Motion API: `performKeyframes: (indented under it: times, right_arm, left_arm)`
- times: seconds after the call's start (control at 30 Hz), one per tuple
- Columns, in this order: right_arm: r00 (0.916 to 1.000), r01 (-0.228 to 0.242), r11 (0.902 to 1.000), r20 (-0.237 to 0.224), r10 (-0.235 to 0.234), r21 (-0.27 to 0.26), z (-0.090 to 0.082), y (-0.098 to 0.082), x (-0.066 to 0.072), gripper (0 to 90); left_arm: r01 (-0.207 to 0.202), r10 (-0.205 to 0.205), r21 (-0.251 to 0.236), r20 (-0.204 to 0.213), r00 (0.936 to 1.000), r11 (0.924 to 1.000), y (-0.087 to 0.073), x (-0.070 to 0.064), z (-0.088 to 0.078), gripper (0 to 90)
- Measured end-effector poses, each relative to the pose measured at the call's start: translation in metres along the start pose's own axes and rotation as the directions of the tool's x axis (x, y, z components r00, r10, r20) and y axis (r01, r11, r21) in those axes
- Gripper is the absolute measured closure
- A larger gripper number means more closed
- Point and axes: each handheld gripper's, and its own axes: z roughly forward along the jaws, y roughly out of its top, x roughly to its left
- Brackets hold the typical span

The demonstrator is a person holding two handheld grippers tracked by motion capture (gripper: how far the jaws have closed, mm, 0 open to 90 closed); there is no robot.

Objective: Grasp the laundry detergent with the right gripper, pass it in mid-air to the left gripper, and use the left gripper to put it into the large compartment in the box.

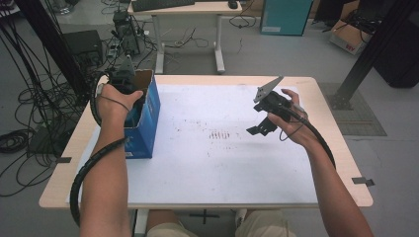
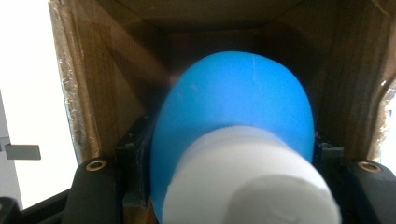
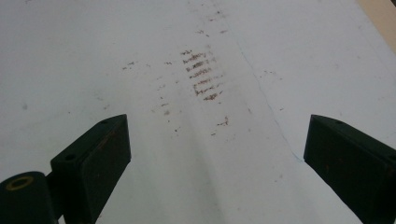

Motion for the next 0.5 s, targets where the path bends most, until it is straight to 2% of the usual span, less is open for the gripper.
performKeyframes:
  times: [0.33,0.4,0.5]
  right_arm:
    - [0.9999,-0.007,1.0,0.012,0.007,-0.002,-0.0046,-0.0007,-0.0018,7.5]
    - [0.9999,0.005,1.0,0.009,-0.005,0.004,-0.0052,-0.0008,-0.0027,7.4]
    - [0.9999,-0.009,1.0,0.01,0.009,0.004,-0.0046,-0.0011,-0.0022,7.4]
  left_arm:
    - [-0.001,0.001,0.005,-0.002,1.0,1.0,0.0012,-0.0003,0.0001,35.1]
    - [0.0,0.0,0.006,-0.002,1.0,1.0,0.0014,-0.0003,0.0,35.1]
    - [0.001,-0.001,0.004,-0.003,1.0,1.0,0.0015,0.0001,0.0001,35.1]
